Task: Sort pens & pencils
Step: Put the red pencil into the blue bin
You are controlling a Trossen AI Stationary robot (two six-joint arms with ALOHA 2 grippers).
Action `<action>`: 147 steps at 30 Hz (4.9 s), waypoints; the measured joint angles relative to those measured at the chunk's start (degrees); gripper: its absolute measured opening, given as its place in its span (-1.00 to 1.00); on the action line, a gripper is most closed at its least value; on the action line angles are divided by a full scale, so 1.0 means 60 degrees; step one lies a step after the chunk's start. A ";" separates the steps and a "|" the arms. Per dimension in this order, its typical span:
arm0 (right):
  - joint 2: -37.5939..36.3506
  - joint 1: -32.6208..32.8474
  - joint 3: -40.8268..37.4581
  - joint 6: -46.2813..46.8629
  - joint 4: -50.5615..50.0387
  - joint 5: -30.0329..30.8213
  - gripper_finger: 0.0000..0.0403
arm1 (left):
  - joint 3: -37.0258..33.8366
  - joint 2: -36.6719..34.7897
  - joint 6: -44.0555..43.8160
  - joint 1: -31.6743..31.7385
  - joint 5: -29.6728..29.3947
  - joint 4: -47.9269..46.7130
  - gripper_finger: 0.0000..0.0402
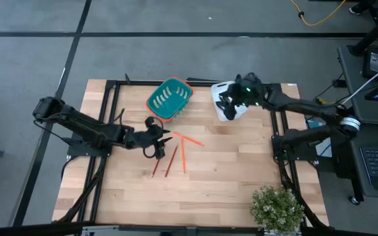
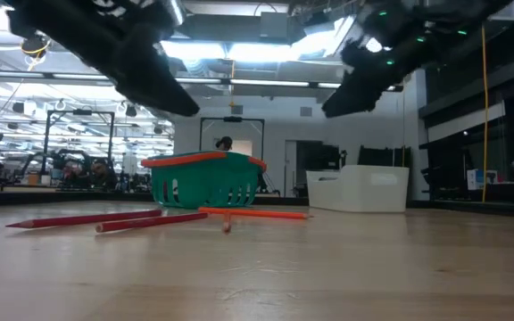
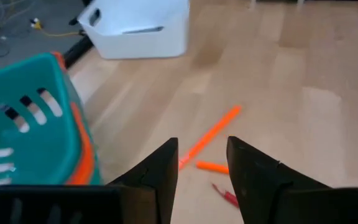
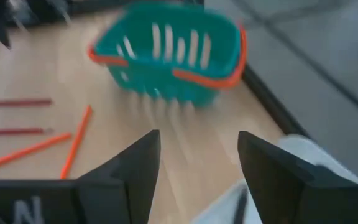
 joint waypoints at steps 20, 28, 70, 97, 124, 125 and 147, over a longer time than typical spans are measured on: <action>-0.1358 0.3173 -0.4016 0.1399 0.5253 -0.0157 0.07 | 0.0572 0.0540 -0.5508 -0.2456 -0.1310 -0.2792 -0.49; -0.1358 0.4190 -0.4016 0.1515 0.5547 0.0207 0.07 | 0.2674 0.2011 -0.5937 -0.2432 -0.0670 -0.5824 -0.69; -0.1354 0.4780 -0.4016 0.0987 0.5610 0.0777 0.07 | 0.3027 0.2892 -0.7633 -0.1023 0.2566 -0.7017 -0.61; -0.1354 0.4777 -0.4016 0.0950 0.5557 0.0769 0.07 | 0.3020 0.3953 -0.8597 -0.0903 0.3746 -0.6656 -0.43; -0.1354 0.4777 -0.4016 0.0947 0.5540 0.0765 0.07 | 0.3019 0.4018 -0.8293 -0.0600 0.3706 -0.6090 -0.43; -0.1354 0.4777 -0.4016 0.0947 0.5540 0.0765 0.07 | 0.3020 0.4018 -0.8290 -0.0600 0.3706 -0.6110 -0.43; -0.1351 0.4777 -0.4016 0.0943 0.5538 0.0765 0.07 | 0.3020 0.4018 -0.8362 -0.0600 0.3626 -0.6452 -0.43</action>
